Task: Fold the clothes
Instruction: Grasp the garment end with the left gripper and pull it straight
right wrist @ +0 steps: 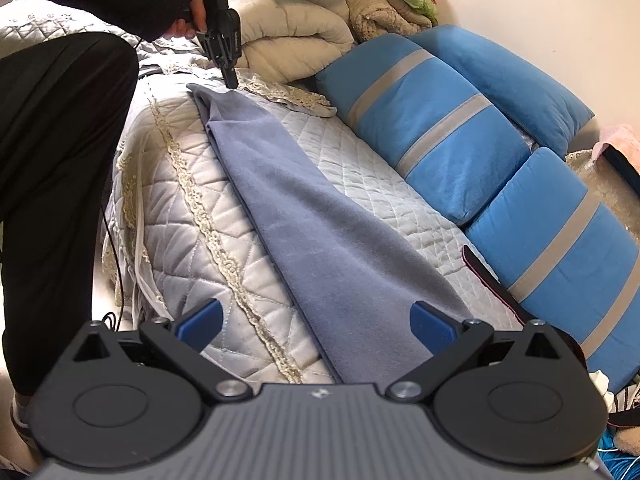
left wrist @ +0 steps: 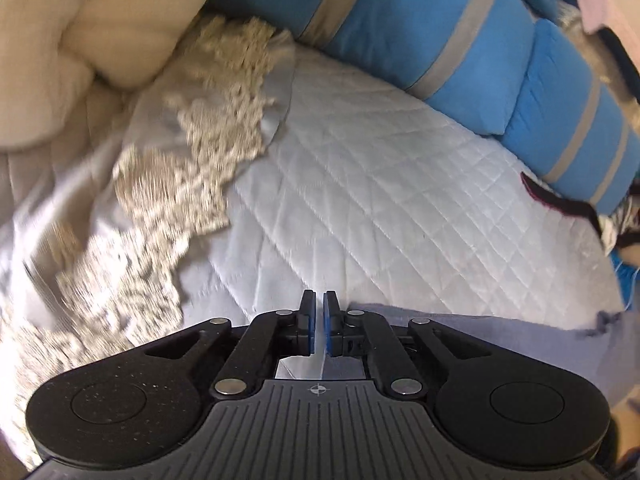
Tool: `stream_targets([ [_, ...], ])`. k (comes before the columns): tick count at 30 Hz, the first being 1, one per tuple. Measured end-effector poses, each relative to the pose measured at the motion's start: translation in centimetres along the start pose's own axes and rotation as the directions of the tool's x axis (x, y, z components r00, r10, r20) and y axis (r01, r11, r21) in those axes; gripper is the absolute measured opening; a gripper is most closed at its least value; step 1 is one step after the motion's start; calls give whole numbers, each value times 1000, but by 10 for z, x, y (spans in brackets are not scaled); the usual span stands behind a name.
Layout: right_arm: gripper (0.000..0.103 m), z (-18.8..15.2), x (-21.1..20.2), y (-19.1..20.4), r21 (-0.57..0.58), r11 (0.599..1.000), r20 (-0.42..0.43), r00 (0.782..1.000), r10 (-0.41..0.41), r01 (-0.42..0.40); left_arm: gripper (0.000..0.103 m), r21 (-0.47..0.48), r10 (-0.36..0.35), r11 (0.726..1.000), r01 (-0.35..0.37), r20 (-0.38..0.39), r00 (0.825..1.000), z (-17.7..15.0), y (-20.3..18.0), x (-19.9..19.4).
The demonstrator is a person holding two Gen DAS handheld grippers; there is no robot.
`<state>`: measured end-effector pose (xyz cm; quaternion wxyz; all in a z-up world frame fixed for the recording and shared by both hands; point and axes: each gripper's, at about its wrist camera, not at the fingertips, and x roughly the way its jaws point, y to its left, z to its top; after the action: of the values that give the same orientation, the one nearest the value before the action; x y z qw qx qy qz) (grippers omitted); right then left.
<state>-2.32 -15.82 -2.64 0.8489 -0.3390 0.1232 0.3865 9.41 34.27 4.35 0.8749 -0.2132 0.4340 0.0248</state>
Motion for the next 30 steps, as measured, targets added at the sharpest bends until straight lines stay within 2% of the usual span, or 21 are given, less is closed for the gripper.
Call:
stream_targets([
  [4,103,0,0,1,-1,1000,-3,1000,2,-2,31,-70,-49,996,49,4,999,-3,8,3],
  [11,103,-1,1,2,2,1000,-8,1000,3,-3,34,-185,-130,974,131,17,991,-6,20,8],
  [15,103,-2,1,4,2,1000,-7,1000,4,-4,34,-200,-137,970,135,6,991,-6,20,11],
  [17,103,-2,0,5,0,1000,-9,1000,6,-6,32,-194,-119,974,116,-2,993,-7,18,13],
  [18,103,-2,0,5,-2,1000,-9,1000,4,-4,27,-191,-102,976,100,-2,995,-7,17,13],
  [19,103,-2,0,5,-4,1000,-10,1000,3,-3,4,-189,-86,978,84,-2,996,-8,15,12],
  [26,103,-2,0,5,2,1000,-10,1000,6,-6,2,-127,-50,990,60,80,996,-1,1,-5],
  [30,103,0,-2,4,25,1000,1,1000,14,-14,2,-95,-31,995,39,85,996,5,-5,-4],
])
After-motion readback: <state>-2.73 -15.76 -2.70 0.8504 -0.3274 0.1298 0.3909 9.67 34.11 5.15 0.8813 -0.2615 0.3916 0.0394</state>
